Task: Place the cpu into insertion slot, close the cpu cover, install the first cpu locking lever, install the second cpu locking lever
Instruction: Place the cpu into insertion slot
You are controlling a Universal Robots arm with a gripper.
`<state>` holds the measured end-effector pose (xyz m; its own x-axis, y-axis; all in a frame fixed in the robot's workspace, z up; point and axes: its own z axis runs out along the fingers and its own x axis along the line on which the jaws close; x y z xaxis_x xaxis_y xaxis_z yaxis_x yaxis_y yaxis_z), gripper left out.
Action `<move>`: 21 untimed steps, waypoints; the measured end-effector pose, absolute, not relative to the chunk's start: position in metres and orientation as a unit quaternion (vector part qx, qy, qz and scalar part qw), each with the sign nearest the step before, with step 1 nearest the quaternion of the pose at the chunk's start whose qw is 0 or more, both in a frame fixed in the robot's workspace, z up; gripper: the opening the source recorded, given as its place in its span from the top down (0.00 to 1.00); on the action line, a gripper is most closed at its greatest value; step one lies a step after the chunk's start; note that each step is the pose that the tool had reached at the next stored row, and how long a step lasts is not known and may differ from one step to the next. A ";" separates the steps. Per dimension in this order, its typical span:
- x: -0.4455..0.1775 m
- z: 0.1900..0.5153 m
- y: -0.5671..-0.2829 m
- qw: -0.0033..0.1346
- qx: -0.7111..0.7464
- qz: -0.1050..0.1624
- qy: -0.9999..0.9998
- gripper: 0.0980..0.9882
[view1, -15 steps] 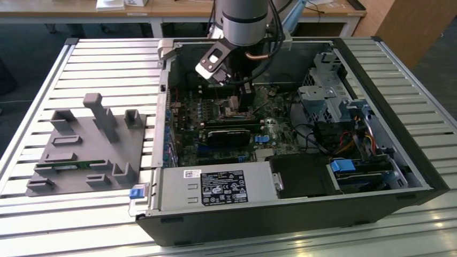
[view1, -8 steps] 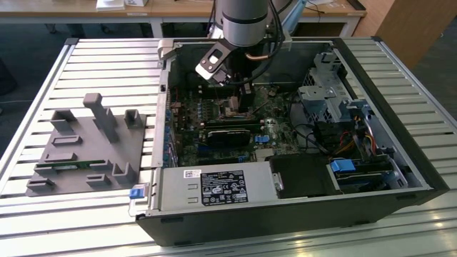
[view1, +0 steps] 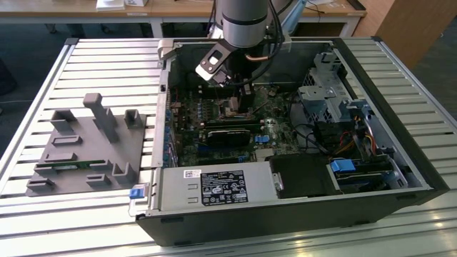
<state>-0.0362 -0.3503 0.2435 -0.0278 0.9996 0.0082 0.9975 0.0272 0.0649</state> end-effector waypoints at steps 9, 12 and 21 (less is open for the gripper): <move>-0.036 0.241 -0.350 0.020 0.697 0.026 0.716 0.50; -0.036 0.240 -0.350 0.020 0.697 0.026 0.716 0.50; -0.036 0.238 -0.350 0.020 0.697 0.026 0.716 0.50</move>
<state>-0.0362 -0.3503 0.2384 -0.0278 0.9996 0.0082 0.9975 0.0273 0.0649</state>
